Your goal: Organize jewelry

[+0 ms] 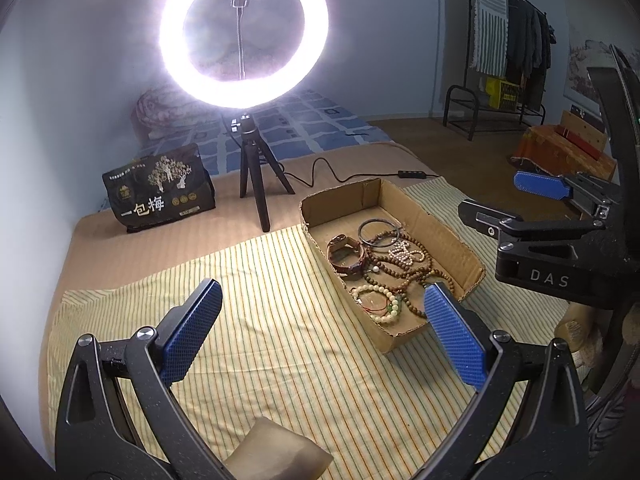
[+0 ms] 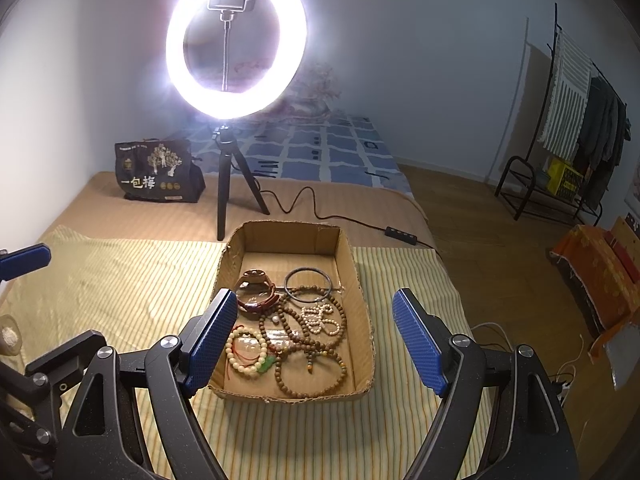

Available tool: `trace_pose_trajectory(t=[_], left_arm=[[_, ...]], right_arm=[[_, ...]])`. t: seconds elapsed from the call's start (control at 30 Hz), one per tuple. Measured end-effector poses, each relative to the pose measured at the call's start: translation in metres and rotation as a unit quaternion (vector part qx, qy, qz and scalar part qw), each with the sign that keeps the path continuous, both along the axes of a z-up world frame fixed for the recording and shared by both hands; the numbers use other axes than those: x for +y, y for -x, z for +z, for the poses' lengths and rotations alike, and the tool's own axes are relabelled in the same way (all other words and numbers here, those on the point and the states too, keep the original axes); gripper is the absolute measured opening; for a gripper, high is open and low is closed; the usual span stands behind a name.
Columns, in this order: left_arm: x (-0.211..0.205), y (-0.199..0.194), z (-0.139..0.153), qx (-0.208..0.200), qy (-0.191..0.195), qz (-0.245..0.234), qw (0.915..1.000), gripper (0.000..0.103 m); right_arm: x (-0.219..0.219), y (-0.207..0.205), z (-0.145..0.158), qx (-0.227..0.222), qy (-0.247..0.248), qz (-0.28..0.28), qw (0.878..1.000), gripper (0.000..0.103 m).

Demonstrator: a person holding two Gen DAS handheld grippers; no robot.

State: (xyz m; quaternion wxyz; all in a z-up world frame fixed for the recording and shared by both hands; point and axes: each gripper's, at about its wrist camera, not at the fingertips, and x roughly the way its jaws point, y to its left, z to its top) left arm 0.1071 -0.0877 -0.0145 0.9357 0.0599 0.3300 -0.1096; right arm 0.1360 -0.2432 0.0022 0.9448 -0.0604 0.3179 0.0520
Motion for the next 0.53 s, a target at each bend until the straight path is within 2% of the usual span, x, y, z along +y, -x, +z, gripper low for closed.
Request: trace_pose_trajectory(t=[0.33,0.53], left_arm=[[0.0053,0.0003,0.0041,-0.001,0.011,0.011,0.9999,0.103],[0.0075,-0.0032,0.0080,-0.012,0.004,0.022,0.9997,0.103]], right_arm=[[0.0004,-0.0017,-0.0021,0.004,0.002,0.001,1.000,0.080],[0.0000,-0.0018,-0.0039,0.007,0.003,0.000,1.000,0.080]])
